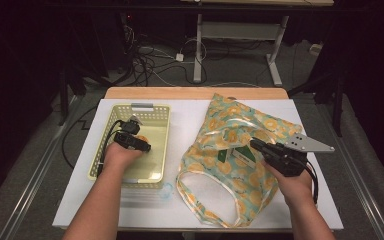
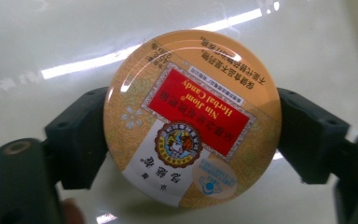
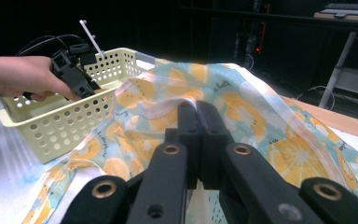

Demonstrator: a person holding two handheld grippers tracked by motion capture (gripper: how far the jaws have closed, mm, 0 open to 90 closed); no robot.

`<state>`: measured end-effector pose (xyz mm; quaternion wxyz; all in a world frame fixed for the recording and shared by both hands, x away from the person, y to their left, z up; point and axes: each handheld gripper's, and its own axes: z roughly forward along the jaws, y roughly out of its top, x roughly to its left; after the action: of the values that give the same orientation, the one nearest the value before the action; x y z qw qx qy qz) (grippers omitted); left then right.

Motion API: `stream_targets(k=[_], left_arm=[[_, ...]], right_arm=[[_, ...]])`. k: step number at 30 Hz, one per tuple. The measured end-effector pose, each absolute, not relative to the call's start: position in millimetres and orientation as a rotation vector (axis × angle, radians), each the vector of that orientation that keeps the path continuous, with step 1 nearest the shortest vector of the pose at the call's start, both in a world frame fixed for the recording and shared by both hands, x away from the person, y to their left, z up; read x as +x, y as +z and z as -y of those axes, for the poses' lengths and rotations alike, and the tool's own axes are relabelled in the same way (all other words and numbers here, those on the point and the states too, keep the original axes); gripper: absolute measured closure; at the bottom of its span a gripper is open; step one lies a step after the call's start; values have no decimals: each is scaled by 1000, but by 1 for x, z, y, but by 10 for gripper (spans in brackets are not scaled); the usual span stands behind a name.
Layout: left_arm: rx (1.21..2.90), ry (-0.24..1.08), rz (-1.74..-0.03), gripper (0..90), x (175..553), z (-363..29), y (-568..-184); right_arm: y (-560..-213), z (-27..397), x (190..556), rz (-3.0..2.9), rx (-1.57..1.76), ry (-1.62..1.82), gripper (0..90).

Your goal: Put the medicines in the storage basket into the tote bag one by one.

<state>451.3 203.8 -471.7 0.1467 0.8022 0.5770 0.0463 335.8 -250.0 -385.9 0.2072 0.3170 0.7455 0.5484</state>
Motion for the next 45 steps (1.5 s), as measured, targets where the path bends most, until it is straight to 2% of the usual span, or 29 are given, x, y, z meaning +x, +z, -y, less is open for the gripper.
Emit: stream_targets(k=[10, 17, 31, 45], left_arm=[[2243, 123, -1652, 191, 449, -206, -463], [2193, 167, -1617, 191, 440, -208, -449], [2109, 259, -1456, 191, 403, -199, -417], [2006, 328, -1300, 191, 359, -196, -405]], right_arm=[[-385, 250, 335, -2073, 872, 1530, 900], [-384, 250, 334, -2071, 875, 1530, 900], [-381, 248, 332, -2068, 858, 1532, 900], [-380, 249, 331, -2061, 853, 1537, 900]])
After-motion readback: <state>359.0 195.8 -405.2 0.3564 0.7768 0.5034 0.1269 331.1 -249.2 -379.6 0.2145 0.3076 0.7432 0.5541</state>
